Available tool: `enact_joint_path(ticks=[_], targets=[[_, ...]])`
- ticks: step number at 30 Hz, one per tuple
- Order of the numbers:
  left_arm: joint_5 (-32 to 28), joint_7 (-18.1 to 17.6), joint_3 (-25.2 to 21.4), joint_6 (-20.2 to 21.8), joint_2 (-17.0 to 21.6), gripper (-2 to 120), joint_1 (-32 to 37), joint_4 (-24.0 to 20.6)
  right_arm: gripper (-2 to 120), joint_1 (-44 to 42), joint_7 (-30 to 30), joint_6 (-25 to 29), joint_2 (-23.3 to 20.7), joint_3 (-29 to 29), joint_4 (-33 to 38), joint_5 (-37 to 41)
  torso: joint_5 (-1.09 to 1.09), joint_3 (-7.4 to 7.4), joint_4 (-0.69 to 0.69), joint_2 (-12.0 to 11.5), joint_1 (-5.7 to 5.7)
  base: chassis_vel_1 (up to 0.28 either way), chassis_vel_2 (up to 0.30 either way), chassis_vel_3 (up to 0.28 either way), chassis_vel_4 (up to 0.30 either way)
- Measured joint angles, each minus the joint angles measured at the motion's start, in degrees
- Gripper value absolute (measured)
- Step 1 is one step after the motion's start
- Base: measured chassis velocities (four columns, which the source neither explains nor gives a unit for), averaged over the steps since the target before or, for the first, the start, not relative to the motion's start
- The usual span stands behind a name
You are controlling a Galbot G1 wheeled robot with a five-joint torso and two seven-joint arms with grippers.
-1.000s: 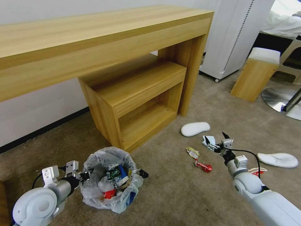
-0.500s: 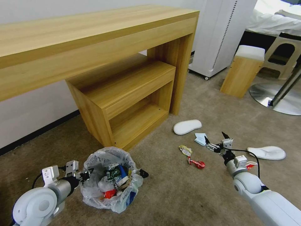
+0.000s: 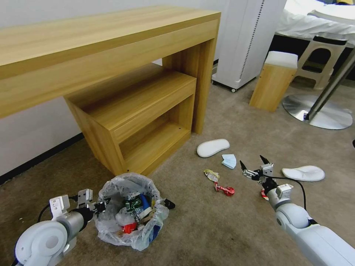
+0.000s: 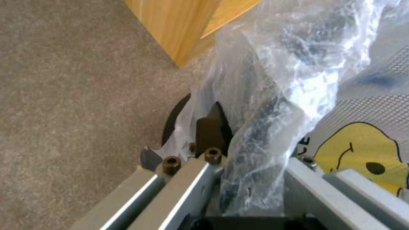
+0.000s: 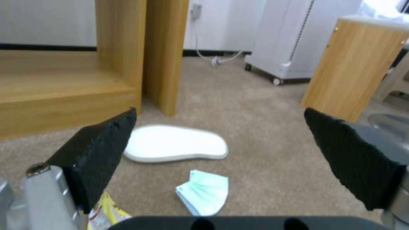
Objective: Pick up the trash bin and place the garbage on the floor into it.
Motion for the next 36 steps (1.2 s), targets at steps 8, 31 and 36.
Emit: enact_joint_path(ticks=[8, 31, 36], targets=[[0.0, 0.1, -0.1, 0.0, 0.0, 0, 0.0, 0.0, 100, 0.1, -0.3, 0.8, 0.0, 0.1, 0.0, -0.7, 0.0, 0.0, 0.0, 0.0, 0.0, 0.0, 0.0, 0.0, 0.0], [0.7, 0.3, 0.0, 0.0, -0.5, 0, 0.2, -0.1, 100, -1.1, -1.7, 1.8, 0.0, 0.7, 0.4, -0.1, 0.0, 0.0, 0.0, 0.0, 0.0, -0.001, -0.001, -0.002, -0.001], [0.8, 0.4, 0.0, 0.0, -0.5, 0, 0.2, -0.1, 100, -1.1, -2.0, 1.9, 0.0, 0.8, 0.4, -0.3, 0.0, 0.0, 0.0, 0.0, 0.0, 0.0, 0.0, 0.0, 0.0]])
